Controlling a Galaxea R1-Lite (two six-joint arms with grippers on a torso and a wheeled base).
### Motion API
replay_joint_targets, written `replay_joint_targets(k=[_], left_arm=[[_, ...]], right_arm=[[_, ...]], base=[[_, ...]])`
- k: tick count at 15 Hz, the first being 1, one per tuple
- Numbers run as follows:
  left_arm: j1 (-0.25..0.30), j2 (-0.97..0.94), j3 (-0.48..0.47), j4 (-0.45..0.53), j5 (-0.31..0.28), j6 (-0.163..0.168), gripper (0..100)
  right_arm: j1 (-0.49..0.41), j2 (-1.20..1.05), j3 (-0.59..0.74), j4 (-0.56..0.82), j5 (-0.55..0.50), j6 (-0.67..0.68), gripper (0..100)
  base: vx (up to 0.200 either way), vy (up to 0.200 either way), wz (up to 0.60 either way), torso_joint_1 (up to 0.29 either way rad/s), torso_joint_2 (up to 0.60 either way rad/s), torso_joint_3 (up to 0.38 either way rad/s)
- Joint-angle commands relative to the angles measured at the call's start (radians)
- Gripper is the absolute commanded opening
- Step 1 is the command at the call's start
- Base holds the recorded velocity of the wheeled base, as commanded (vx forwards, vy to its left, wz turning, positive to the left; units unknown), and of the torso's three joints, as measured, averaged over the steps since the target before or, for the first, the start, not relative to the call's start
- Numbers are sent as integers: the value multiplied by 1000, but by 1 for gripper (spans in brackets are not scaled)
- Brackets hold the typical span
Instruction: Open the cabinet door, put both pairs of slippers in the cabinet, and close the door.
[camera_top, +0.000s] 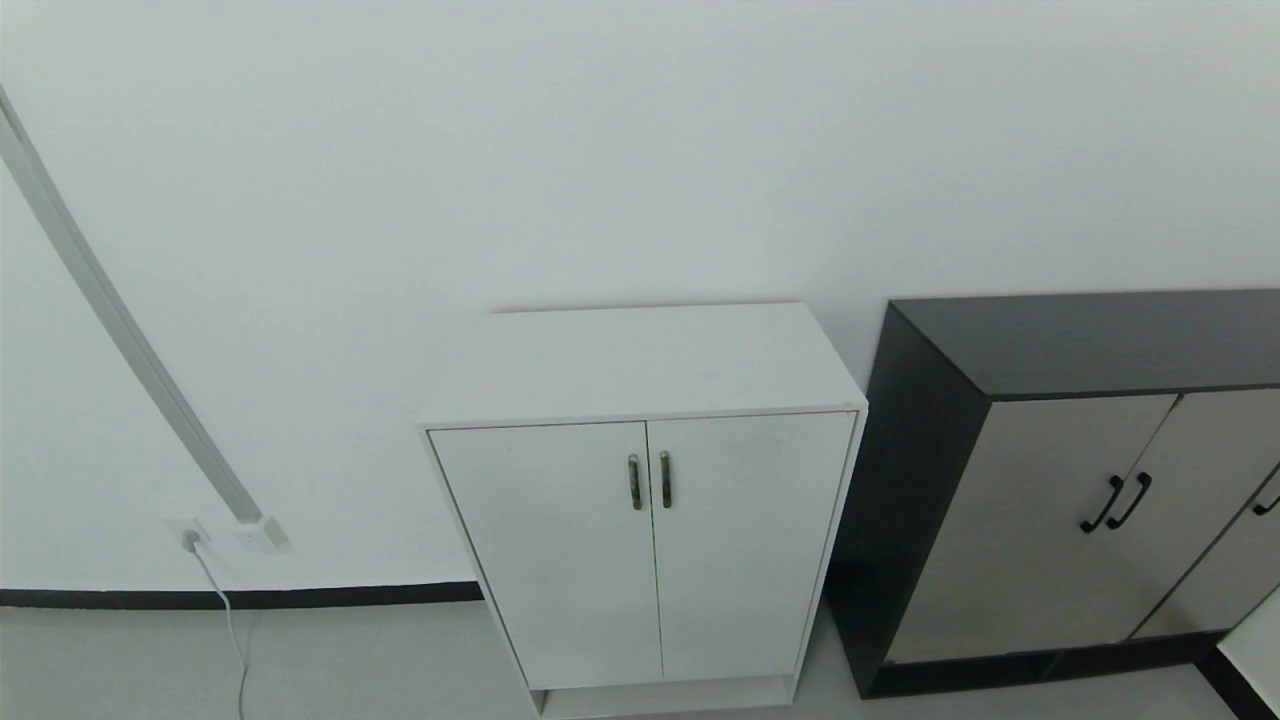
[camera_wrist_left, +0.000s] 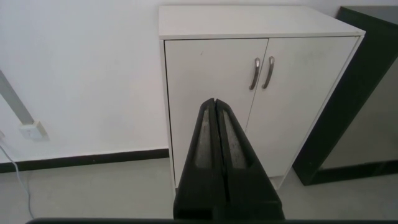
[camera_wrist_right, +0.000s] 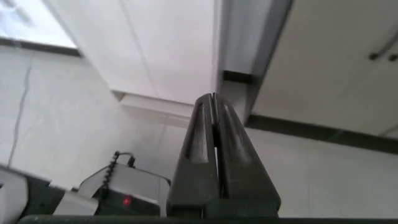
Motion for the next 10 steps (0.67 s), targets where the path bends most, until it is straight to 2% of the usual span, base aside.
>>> replay_joint_targets(k=[1, 10], left_arm=[[0, 1, 0, 0, 0, 0, 0], [0, 1, 0, 0, 0, 0, 0]], right_arm=[[-84, -24, 0, -1, 1, -1, 0], [-200, -299, 0, -1, -1, 2, 0]], base=[[0, 0, 0, 0, 0, 0], [0, 0, 0, 0, 0, 0]])
